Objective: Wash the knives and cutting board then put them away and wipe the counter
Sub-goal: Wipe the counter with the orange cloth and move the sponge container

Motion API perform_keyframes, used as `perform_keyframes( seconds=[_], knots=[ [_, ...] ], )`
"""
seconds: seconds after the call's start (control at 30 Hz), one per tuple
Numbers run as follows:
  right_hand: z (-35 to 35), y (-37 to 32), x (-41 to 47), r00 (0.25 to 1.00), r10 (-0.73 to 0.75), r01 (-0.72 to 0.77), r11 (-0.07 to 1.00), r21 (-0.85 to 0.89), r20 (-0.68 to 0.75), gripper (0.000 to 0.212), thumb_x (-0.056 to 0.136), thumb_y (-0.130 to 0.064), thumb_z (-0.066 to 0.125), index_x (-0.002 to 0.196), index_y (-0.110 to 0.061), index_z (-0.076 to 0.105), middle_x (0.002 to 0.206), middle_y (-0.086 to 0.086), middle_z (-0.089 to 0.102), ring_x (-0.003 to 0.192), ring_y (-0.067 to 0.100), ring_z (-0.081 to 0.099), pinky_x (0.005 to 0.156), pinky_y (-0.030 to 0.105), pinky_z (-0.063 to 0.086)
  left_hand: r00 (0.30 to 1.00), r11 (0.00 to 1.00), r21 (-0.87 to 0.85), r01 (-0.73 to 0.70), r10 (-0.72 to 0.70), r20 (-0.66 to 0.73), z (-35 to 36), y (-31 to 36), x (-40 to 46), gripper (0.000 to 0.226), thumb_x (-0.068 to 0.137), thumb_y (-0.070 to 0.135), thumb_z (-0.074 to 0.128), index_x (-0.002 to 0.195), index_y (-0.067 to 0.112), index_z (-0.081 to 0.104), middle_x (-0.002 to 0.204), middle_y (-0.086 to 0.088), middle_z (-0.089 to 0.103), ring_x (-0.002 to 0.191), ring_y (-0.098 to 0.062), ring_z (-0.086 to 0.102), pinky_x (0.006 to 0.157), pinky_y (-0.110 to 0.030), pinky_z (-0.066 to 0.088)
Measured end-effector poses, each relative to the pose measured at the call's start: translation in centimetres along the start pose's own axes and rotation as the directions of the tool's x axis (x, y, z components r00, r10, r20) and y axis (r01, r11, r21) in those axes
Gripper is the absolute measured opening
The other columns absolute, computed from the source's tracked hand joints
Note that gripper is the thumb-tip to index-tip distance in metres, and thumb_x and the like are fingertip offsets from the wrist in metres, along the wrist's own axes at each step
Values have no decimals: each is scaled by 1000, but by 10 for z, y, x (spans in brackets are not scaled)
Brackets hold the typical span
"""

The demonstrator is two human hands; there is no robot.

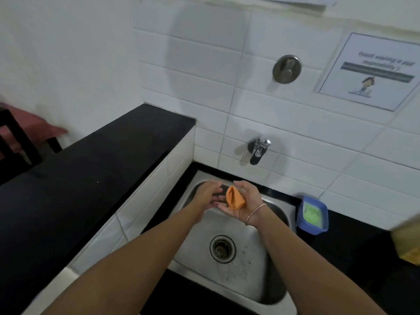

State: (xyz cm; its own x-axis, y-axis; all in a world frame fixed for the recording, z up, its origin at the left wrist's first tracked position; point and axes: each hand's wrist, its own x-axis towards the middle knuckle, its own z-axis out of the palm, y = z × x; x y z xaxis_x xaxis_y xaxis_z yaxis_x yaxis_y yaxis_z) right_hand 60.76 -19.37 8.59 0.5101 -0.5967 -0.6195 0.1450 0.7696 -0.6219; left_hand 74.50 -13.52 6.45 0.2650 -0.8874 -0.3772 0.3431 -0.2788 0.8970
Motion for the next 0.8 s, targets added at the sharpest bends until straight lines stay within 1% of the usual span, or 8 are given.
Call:
perform_keyframes(
  seconds=[0.07, 0.2, 0.3, 0.4, 0.53, 0.67, 0.73, 0.8],
  knots=[
    [2, 2, 2, 1000, 11, -11, 1000, 0, -7, 99, 65, -35, 84, 147, 2, 42, 149, 30, 43, 133, 45, 50, 86, 49, 58, 999, 999, -28, 24, -23, 23, -5, -1, 2, 30, 101, 28, 60, 127, 13, 62, 123, -12, 68, 87, -21, 70, 60, -24, 55],
    [14, 4, 2, 994, 66, -67, 998, -5, -83, 70, 91, -40, 62, 144, 3, 47, 143, 27, 51, 132, 44, 51, 67, 44, 62, 997, 998, 66, -3, -3, 80, -16, -10, 10, 24, 99, 30, 62, 122, 24, 66, 120, -5, 71, 105, -22, 67, 69, -28, 50],
    [22, 5, 0, 996, 84, -83, 996, 6, -43, 65, 94, -37, 51, 142, 6, 47, 128, 25, 54, 132, 41, 51, 81, 56, 60, 995, 995, 101, -24, 14, 98, -18, -14, 15, 23, 98, 23, 65, 120, 19, 68, 110, -6, 73, 94, -16, 69, 67, -23, 50],
    [26, 4, -5, 992, 121, -117, 989, -93, 35, 63, 93, -37, 46, 140, 4, 50, 130, 27, 54, 117, 46, 58, 100, 61, 48, 1000, 992, 124, 3, -4, 9, -18, -16, 22, 17, 98, 23, 65, 110, 14, 71, 104, -7, 72, 91, -17, 66, 63, -24, 51],
    [36, 2, -8, 993, 108, -114, 929, -351, -37, 58, 93, -48, 50, 129, -4, 60, 124, 23, 64, 111, 43, 63, 99, 54, 52, 986, 995, 12, 96, -94, -137, -24, -13, 33, 11, 94, 25, 69, 94, 13, 71, 100, -13, 74, 95, -30, 68, 84, -40, 54],
    [43, 0, -3, 972, -39, -113, 789, -604, -233, 38, 96, -51, 55, 116, -19, 61, 109, 13, 71, 96, 32, 72, 90, 42, 55, 981, 990, -37, 134, -138, -138, -26, -10, 37, 13, 96, 26, 67, 91, 14, 71, 104, -19, 73, 98, -35, 68, 86, -44, 55],
    [45, 0, -1, 950, -140, -74, 764, -641, -278, 23, 99, -40, 55, 110, -21, 60, 98, 10, 71, 84, 27, 72, 82, 38, 58, 977, 987, -27, 160, -162, -139, -26, -6, 36, 14, 94, 27, 68, 94, 14, 73, 104, -18, 74, 97, -35, 69, 87, -46, 56],
    [46, -1, -2, 929, -237, 4, 772, -636, -283, 9, 99, -24, 54, 106, -23, 61, 96, 8, 69, 83, 24, 69, 67, 33, 58, 969, 979, -44, 201, -205, -140, -27, -4, 36, 19, 94, 31, 67, 91, 13, 73, 99, -15, 75, 89, -31, 69, 78, -42, 56]
  ],
)
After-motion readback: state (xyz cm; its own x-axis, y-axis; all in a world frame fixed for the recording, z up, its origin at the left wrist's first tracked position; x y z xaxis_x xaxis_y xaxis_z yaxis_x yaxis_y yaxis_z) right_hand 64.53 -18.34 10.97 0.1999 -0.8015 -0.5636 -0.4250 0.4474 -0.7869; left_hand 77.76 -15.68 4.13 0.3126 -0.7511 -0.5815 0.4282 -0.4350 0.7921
